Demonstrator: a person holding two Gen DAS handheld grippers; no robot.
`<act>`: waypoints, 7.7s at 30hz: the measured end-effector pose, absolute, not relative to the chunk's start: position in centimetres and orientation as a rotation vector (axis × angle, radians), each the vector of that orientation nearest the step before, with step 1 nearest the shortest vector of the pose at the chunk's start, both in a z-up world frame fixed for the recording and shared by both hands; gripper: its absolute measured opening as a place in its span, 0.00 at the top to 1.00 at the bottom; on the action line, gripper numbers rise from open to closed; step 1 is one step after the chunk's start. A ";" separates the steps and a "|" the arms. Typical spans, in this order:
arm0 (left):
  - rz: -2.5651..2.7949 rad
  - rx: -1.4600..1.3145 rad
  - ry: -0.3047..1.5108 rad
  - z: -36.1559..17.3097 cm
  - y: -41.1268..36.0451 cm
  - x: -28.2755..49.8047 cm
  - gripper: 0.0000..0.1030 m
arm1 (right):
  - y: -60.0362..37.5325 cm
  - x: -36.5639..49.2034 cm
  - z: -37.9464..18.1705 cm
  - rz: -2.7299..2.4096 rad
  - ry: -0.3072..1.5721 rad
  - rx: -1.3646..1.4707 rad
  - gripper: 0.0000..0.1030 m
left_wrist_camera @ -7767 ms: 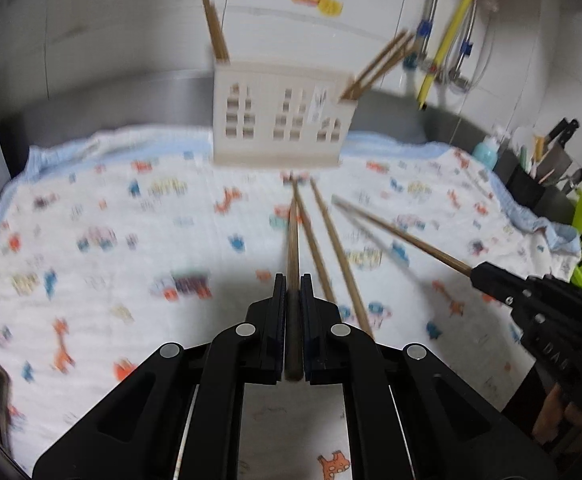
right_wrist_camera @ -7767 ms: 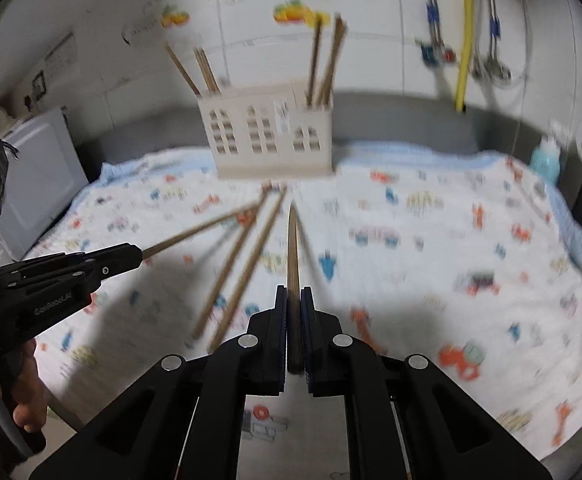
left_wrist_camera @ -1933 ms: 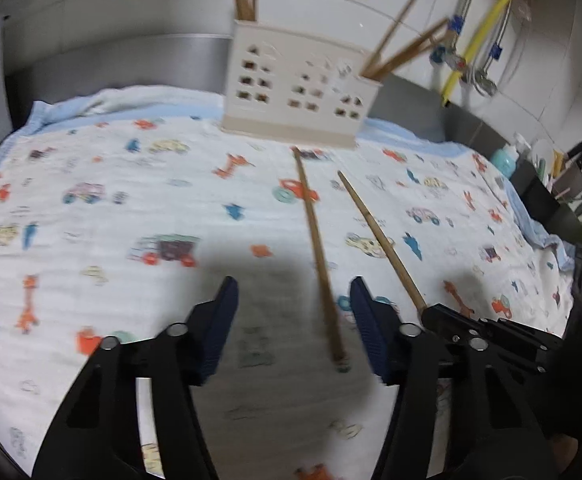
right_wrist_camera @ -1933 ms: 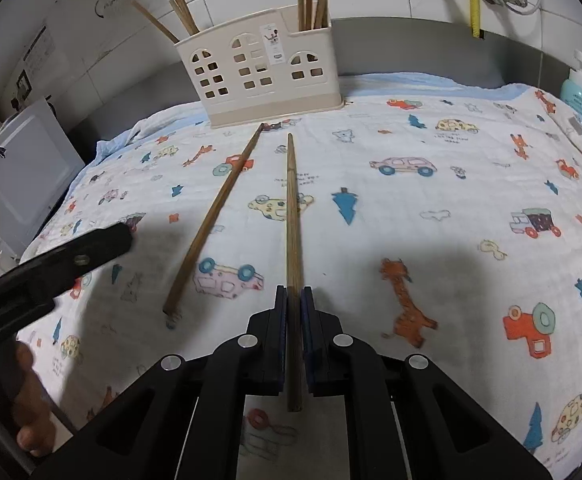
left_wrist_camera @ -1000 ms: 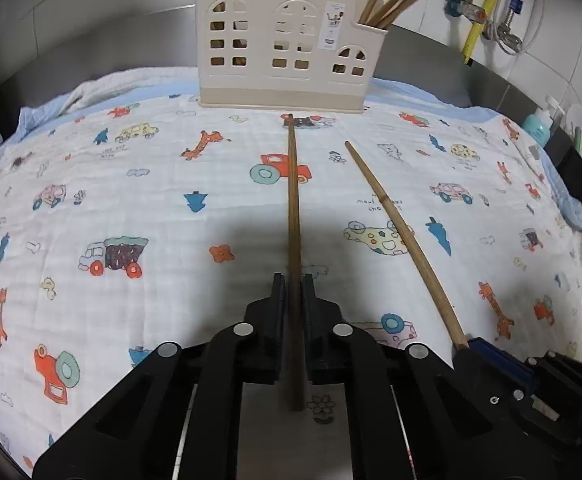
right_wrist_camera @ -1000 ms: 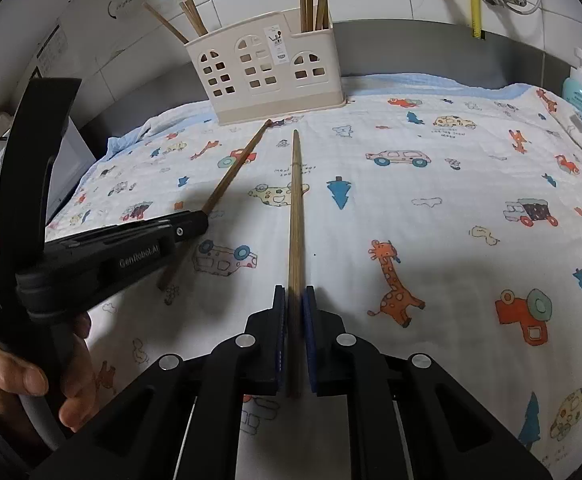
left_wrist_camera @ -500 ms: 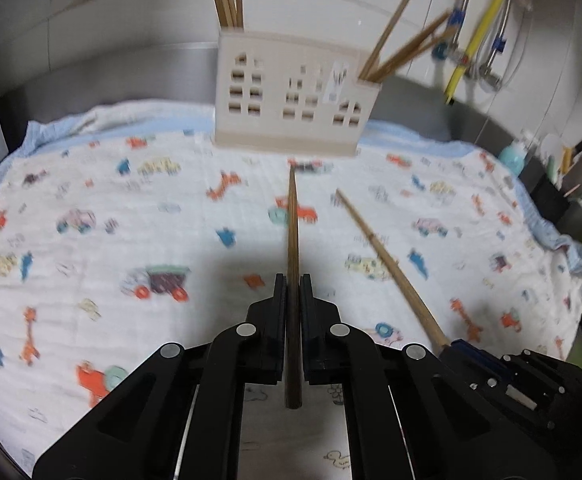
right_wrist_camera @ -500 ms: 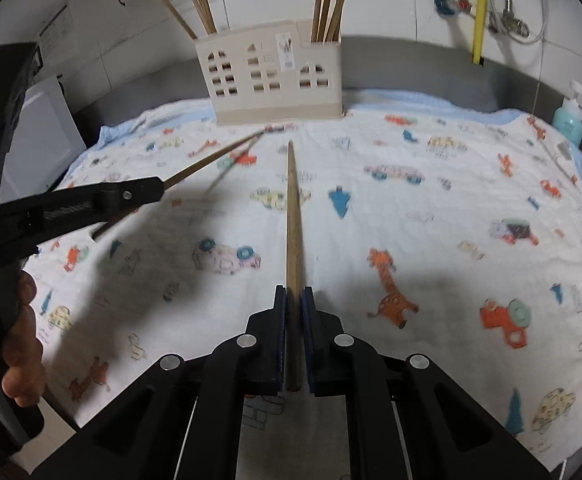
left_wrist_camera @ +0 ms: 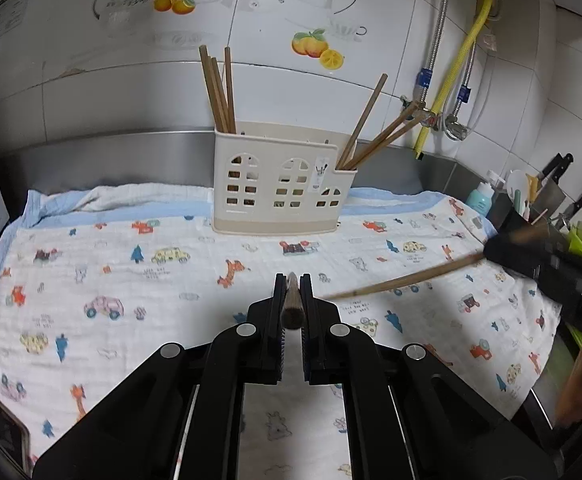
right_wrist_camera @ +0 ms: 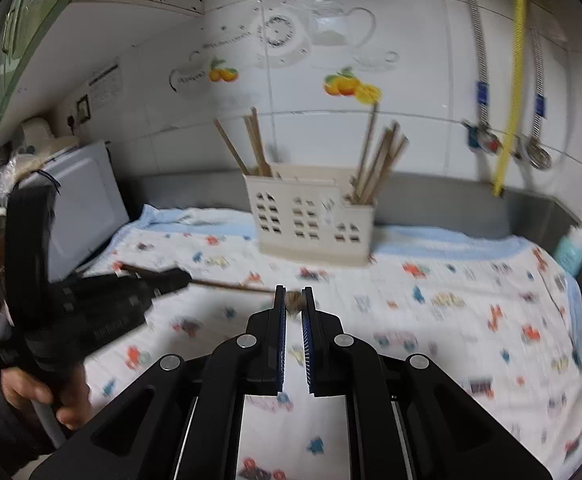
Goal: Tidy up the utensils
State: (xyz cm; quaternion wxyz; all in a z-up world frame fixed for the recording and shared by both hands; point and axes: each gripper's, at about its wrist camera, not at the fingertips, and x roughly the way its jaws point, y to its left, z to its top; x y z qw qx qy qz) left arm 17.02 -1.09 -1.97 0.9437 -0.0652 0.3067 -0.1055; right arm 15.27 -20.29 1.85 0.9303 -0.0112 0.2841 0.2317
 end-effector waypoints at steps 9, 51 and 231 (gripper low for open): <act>-0.251 -0.089 0.598 1.8 -0.5 19.5 0.95 | -19.7 20.3 9.3 0.560 0.574 -0.036 0.93; -0.116 -0.043 0.457 8.2 0.3 35.0 0.95 | -18.3 34.5 11.0 0.428 0.624 -0.156 0.93; 0.106 -0.036 0.472 1.4 1.4 -5.2 0.05 | -21.3 -1.3 1.9 0.322 0.521 -0.043 0.09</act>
